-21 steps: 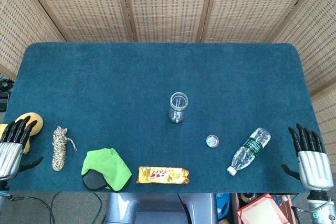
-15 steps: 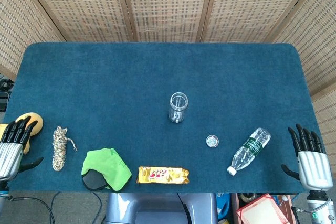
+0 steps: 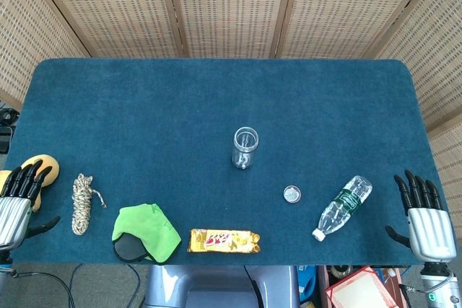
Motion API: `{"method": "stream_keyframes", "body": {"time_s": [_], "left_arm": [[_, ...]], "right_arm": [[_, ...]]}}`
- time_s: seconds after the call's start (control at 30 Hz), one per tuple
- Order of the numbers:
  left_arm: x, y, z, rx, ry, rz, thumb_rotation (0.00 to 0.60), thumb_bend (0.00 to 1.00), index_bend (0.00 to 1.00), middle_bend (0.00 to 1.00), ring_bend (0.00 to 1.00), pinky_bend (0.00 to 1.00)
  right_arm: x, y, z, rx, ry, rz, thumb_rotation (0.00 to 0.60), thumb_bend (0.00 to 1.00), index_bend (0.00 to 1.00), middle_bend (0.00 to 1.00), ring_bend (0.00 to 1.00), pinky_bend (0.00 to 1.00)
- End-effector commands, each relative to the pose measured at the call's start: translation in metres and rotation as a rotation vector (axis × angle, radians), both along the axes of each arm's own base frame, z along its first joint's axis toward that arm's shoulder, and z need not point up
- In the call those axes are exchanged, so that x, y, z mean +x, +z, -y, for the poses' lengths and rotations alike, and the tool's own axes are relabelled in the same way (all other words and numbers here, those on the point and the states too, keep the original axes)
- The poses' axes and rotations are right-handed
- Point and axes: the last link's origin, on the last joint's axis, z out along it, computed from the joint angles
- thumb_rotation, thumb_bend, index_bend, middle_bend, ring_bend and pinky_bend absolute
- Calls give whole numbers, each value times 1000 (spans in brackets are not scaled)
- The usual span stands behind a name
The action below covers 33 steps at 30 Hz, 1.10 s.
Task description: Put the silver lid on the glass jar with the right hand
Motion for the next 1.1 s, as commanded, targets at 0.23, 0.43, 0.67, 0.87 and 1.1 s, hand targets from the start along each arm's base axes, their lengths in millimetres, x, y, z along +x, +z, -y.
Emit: {"method": "stream_keyframes", "body": {"time_s": [0.23,0.43,0.67,0.87,1.1], "left_arm": [[2,-1,1,-2,-2,-5,600,166,0,0,0,0],[2,3,2,12,-2,5,600,166,0,0,0,0],[3,2,2,7,-7,1,600,166,0,0,0,0],[3,0,1,3,-7,-3,600,166,0,0,0,0],[3,1,1,6,-10,1,600,166,0,0,0,0]], "right_arm": [[2,0,0,-8,26,5,600,154,0,0,0,106],[11,-4,2,-34,122,26,600,154,91,0,0,130],[30,-10,17,8,192,45,600,154,186,0,0,156],[62,-35,41,101,255,80,600,154,283,45,0,203],[88,-62,64,165,279,95,600,172,364,109,0,242]]}}
